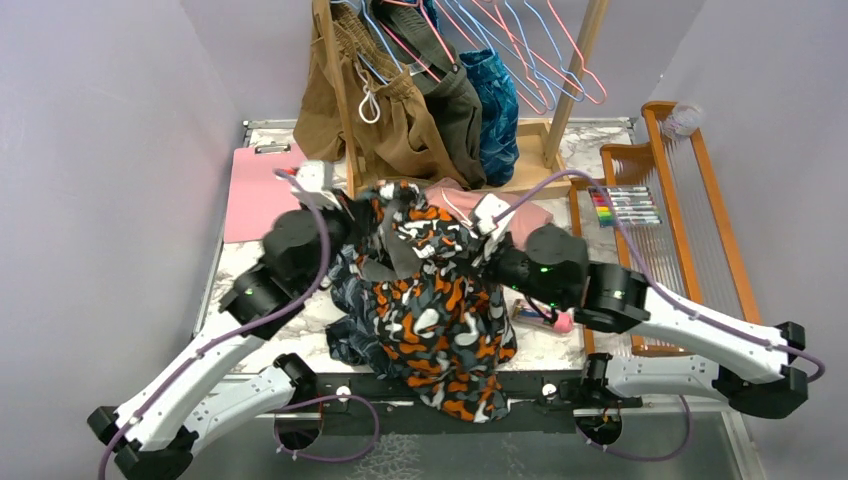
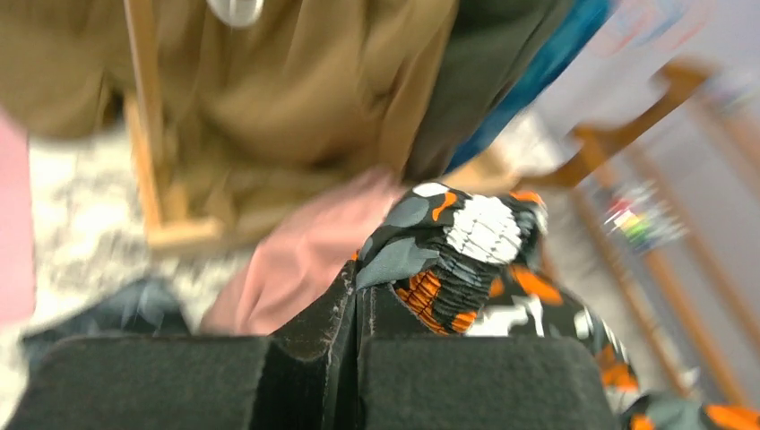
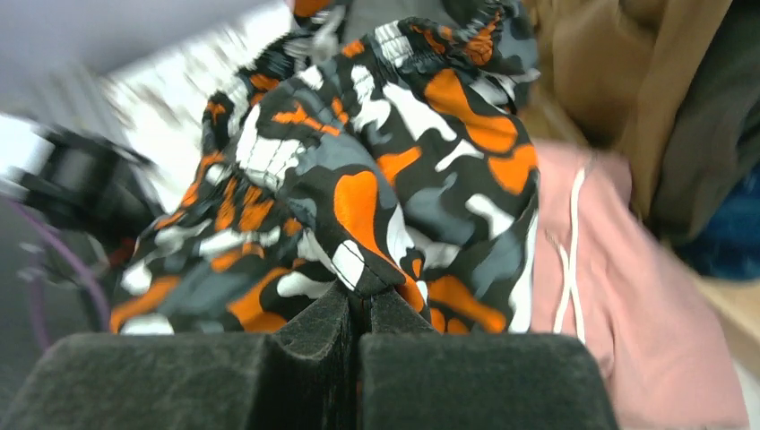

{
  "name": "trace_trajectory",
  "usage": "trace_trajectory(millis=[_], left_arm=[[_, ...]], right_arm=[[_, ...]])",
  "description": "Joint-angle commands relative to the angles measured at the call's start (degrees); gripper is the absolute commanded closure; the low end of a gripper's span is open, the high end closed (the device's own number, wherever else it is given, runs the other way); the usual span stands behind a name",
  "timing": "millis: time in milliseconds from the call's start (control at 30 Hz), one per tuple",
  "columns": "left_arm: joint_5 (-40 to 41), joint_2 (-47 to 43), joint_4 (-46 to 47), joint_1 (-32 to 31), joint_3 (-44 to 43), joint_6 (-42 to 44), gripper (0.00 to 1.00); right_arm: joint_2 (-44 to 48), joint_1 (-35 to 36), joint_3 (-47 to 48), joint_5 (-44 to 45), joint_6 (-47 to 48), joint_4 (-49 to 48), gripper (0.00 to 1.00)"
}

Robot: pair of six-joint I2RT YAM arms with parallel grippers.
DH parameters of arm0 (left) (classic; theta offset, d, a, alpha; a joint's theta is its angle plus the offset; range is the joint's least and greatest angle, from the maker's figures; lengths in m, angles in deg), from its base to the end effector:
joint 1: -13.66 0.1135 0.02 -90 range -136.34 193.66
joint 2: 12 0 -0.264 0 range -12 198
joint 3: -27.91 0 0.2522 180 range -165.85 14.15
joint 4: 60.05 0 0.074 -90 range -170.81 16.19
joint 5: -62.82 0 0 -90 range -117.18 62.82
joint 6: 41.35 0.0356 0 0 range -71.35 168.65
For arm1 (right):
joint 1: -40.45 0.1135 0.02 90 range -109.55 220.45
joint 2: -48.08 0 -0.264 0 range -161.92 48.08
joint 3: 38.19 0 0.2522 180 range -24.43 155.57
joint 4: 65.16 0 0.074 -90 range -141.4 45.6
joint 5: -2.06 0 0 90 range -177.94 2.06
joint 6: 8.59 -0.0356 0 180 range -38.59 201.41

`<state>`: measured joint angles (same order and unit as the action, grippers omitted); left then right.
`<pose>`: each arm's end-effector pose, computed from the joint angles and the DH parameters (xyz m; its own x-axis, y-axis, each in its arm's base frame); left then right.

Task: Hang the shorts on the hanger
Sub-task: Adjust the shorts at the center of the board.

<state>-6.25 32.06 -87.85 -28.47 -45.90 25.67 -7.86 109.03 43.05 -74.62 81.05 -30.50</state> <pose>0.1245 -0.0955 0.4259 -0.1180 -0.3849 -0.9154 0.3429 0.8493 -0.4014 0.0834 0.1900 0.4223 -0.0646 -0.1478 -0.9869 -0.8225 0.5679 -0.0313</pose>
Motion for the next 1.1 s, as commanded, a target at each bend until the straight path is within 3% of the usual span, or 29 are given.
trace_trajectory(millis=[0, 100, 267, 333, 400, 467, 567, 700, 933, 1067], left_arm=[[4.91, -2.66, -6.63, -0.23, 8.81, -6.36, 1.00], [4.87, -4.62, -7.50, -0.23, 11.49, -6.70, 1.00], [5.05, -6.17, -9.71, -0.23, 12.40, -4.94, 1.00], [5.05, -6.34, -10.36, -0.23, 12.66, -4.55, 0.94], [5.02, -6.62, -10.83, -0.23, 13.16, -4.02, 0.83], [4.68, -7.02, -11.26, -0.25, 13.16, -2.64, 0.59], [3.71, -7.18, -12.05, -0.23, 12.25, 0.28, 0.31], [1.77, -6.48, -12.33, -0.21, 9.71, 6.38, 0.10], [-7.45, -0.49, -10.12, -0.23, 5.26, 20.65, 0.06], [-6.32, 5.49, -8.81, -0.22, 3.31, 24.46, 0.06]], right_arm=[[0.38, -4.59, -4.53, 4.24, -4.63, 0.36, 0.99], [0.13, -7.58, -5.11, 0.50, -5.86, 0.16, 0.99], [-2.32, -10.27, -2.28, 1.49, -3.38, 0.96, 0.99], [-3.51, -13.11, -3.48, 0.26, -3.26, 0.35, 0.99], [-3.43, -15.98, -6.13, -2.69, -4.15, -1.37, 0.99], [-2.26, -17.04, -9.01, -4.99, -4.86, -3.11, 0.99], [-0.76, -17.07, -11.07, -7.04, -4.76, -3.44, 0.99], [0.34, -17.10, -11.90, -8.54, -3.72, -1.67, 0.99], [3.17, -17.07, -13.54, -9.50, -2.74, 0.64, 0.99], [4.78, -17.07, -14.38, -11.19, -2.74, 1.27, 0.99]])
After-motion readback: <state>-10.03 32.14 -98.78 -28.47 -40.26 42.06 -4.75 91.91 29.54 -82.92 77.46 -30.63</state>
